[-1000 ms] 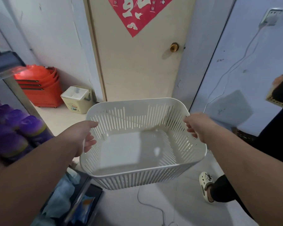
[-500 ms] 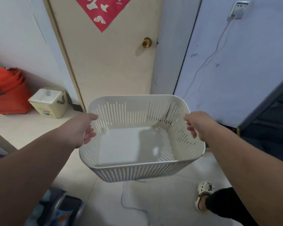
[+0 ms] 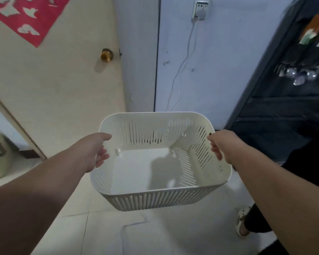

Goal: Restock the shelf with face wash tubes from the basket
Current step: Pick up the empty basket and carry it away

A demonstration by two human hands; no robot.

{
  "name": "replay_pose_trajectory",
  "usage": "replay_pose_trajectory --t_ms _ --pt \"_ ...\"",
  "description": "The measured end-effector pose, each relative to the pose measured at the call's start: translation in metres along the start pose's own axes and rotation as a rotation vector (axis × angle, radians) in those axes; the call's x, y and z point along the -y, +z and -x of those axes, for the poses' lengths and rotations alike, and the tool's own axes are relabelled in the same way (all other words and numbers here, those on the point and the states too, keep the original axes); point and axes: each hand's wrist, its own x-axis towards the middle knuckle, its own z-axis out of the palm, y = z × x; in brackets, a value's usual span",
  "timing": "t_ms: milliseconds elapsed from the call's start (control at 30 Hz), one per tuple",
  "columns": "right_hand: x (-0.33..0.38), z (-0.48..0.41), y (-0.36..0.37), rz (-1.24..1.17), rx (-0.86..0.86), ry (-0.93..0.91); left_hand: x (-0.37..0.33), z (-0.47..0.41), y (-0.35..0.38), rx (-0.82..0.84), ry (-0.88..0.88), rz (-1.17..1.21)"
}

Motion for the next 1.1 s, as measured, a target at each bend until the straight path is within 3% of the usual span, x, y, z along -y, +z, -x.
replay_pose_trajectory --t_ms 267,567,1100 --pt "0.016 -0.014 -0.026 -0.037 -0.129 0.035 -0.048 -0.042 0.044 0.119 0.042 -0.072" --pt "0.023 -0.070 -0.055 -0.024 -0.175 0.073 -0.080 -0.072 0.107 0.141 0.041 -0.084" --pt "0.078 -0.314 -0.129 0.007 0.008 0.021 -0.142 -0.170 0.301 0.019 -0.036 -0.007"
